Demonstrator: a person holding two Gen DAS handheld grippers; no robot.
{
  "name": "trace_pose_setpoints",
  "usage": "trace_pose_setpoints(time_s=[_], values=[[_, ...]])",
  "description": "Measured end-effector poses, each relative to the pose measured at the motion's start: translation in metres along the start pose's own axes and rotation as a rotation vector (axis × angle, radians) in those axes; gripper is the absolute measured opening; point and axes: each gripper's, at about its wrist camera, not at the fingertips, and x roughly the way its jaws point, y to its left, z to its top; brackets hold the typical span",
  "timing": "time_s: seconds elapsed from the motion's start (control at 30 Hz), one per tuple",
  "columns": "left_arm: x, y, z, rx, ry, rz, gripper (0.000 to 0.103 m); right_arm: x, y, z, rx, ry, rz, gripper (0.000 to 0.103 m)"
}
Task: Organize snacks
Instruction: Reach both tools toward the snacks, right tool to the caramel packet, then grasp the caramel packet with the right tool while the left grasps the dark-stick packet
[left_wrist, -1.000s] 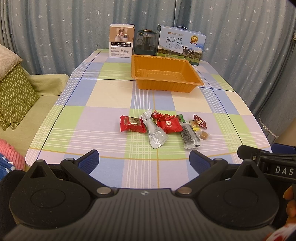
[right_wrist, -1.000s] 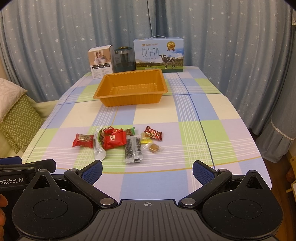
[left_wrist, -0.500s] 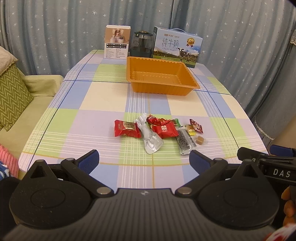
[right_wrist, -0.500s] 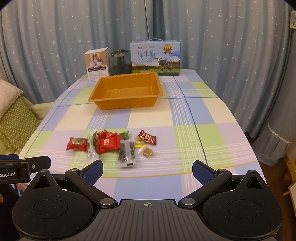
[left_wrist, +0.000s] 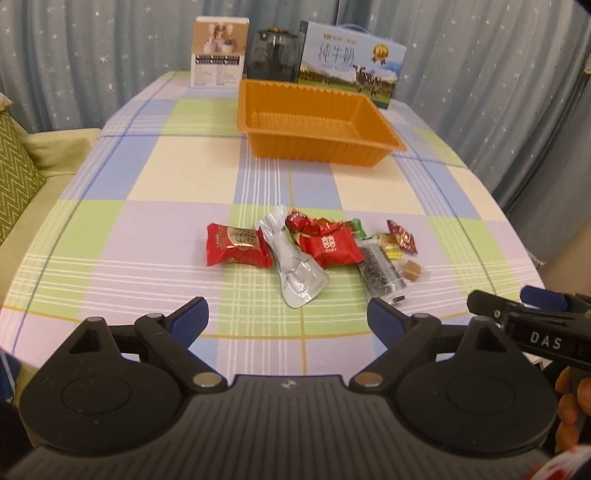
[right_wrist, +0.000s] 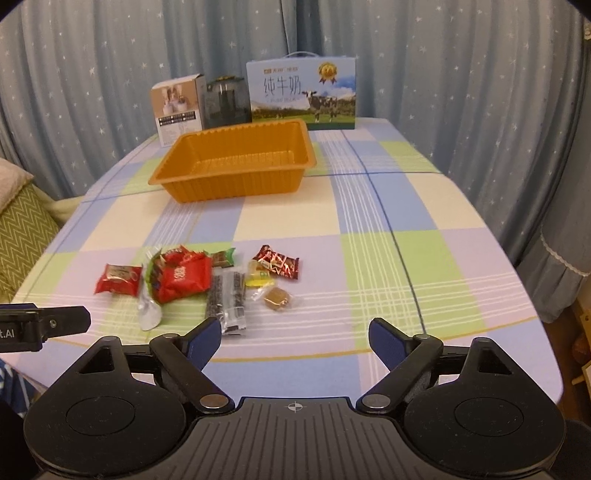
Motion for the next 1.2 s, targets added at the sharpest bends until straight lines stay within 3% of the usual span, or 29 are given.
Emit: trace_pose_setpoints(time_s=[0.43,0.87,1.0,1.2], values=[[0.059,-0.036,0.010,0.051,0.036,-0.133,0.059,0.066,-0.017,0.012,-0.066,0.026,0.049,0.058],[0.081,-0.037,0.016,0.030,0.020,-0.142,0.058,0.113,-0.001,0.011,-0.239,0.068,0.126,0.043],[0.080,-0.037,0.017,0.039,0.011,-0.140,0.058,0.117,0.001,0.014,-0.236,0.076,0.128,0.022],[0.079,-0.047,0.013,0.071,0.004,-0.164,0.058,0.099,-0.015,0.010,-0.145,0.067,0.083,0.021]])
